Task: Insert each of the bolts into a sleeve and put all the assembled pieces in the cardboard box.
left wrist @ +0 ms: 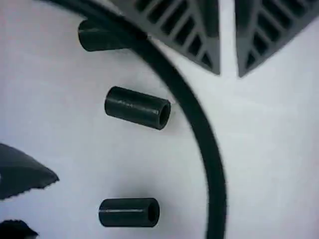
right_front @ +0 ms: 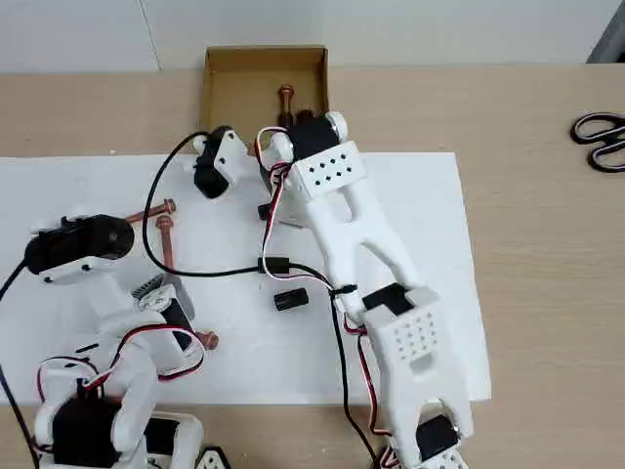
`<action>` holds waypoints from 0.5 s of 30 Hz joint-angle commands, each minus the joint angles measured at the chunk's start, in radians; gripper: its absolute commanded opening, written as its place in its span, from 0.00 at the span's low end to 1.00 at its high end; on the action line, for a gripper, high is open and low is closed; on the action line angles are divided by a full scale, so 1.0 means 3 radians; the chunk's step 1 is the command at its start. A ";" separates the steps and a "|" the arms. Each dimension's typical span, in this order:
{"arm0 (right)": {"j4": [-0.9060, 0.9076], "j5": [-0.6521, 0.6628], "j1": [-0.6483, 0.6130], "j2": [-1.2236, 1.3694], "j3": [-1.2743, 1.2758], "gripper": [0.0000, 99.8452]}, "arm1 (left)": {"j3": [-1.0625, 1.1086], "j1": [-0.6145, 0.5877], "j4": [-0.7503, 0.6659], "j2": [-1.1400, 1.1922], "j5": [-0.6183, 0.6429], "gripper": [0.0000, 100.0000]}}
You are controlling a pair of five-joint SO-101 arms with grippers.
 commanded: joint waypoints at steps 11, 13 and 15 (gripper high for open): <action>0.0064 -0.0153 -0.0371 -0.0524 0.0363 0.18 | 0.0069 -0.0020 -0.0020 0.0000 -0.0010 0.01; 0.0064 -0.0153 -0.0437 -0.0504 0.0373 0.18 | 0.0120 -0.0020 -0.0020 0.0000 -0.0010 0.01; 0.0064 -0.0194 -0.0488 -0.0499 0.0378 0.18 | 0.0136 -0.0020 -0.0020 0.0000 -0.0010 0.01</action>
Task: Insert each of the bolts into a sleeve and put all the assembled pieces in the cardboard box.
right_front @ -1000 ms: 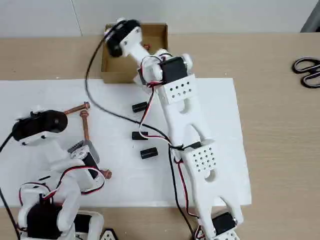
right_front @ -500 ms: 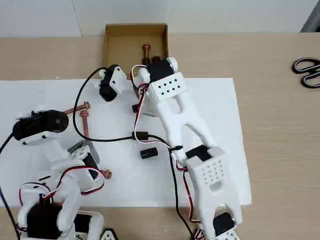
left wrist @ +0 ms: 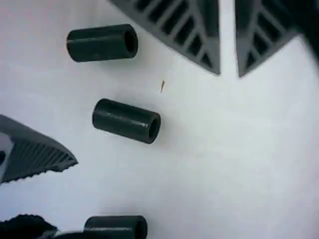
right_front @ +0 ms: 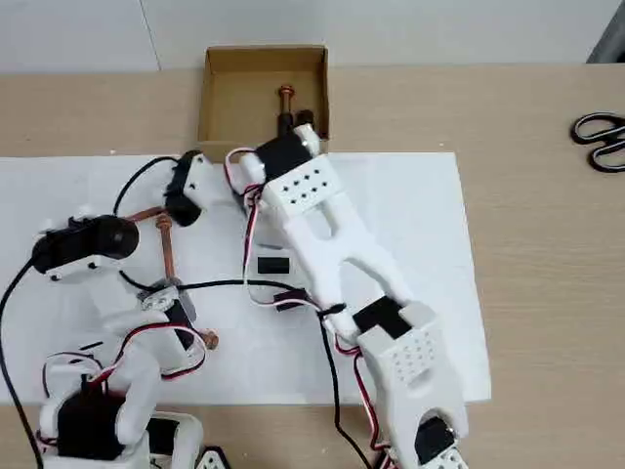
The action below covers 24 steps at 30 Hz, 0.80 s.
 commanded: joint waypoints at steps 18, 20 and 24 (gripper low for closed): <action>0.0038 -0.0215 -0.0161 -0.0182 0.0409 0.18 | 0.0008 -0.0020 -0.0020 -0.0015 -0.0010 0.01; 0.0023 -0.0199 -0.0156 -0.0130 0.0409 0.18 | 0.0008 -0.0020 -0.0020 -0.0015 -0.0010 0.01; -0.0018 -0.0159 -0.0130 0.0013 0.0409 0.18 | 0.0008 -0.0020 -0.0020 -0.0015 -0.0010 0.01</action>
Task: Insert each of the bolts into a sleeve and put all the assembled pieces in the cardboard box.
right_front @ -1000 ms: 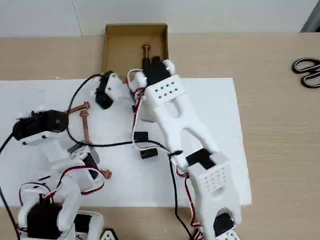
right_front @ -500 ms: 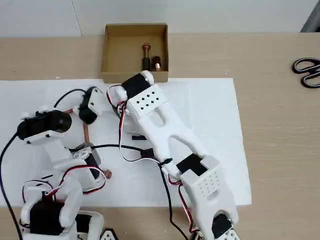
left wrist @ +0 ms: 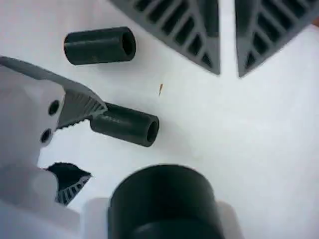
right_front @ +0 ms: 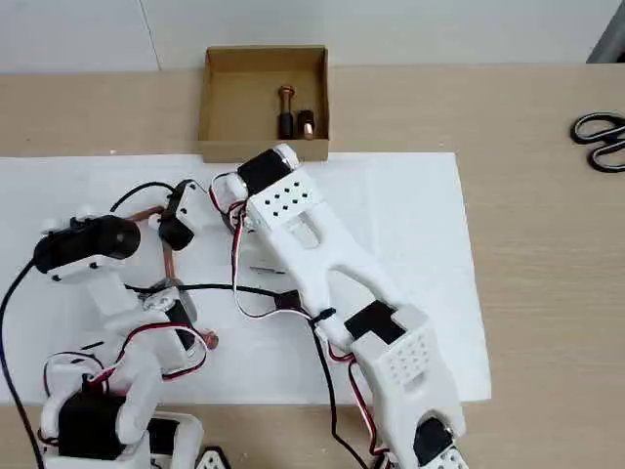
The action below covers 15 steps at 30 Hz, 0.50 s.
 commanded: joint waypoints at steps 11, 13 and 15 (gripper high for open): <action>-0.0207 0.0036 0.0090 0.0258 -0.0031 0.18 | -0.0003 -0.0020 -0.0015 -0.0015 -0.0010 0.01; -0.0248 0.0036 0.0125 0.0309 -0.0031 0.18 | -0.0003 -0.0020 -0.0015 -0.0015 -0.0010 0.01; -0.0274 0.0036 0.0156 0.0345 -0.0031 0.18 | -0.0003 -0.0020 -0.0015 -0.0015 -0.0010 0.01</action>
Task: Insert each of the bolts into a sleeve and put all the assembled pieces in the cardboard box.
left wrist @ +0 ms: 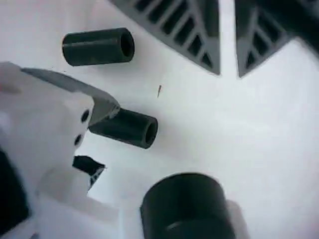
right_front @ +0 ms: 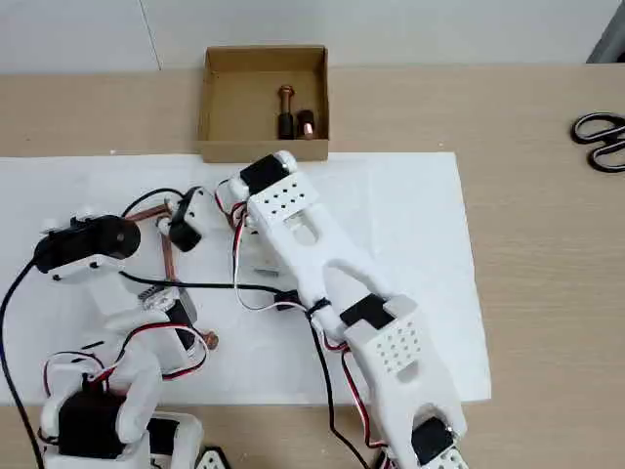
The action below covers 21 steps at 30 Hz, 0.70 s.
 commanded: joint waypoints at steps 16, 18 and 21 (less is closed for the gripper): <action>-0.0166 0.0297 0.0069 0.0110 -0.0031 0.18 | -0.0013 -0.0020 -0.0015 -0.0015 -0.0010 0.01; -0.0156 0.0358 0.0064 0.0115 -0.0031 0.18 | -0.0013 -0.0020 -0.0015 -0.0015 -0.0010 0.01; -0.0156 0.0440 0.0054 0.0125 -0.0031 0.18 | -0.0013 -0.0020 -0.0015 -0.0015 -0.0010 0.01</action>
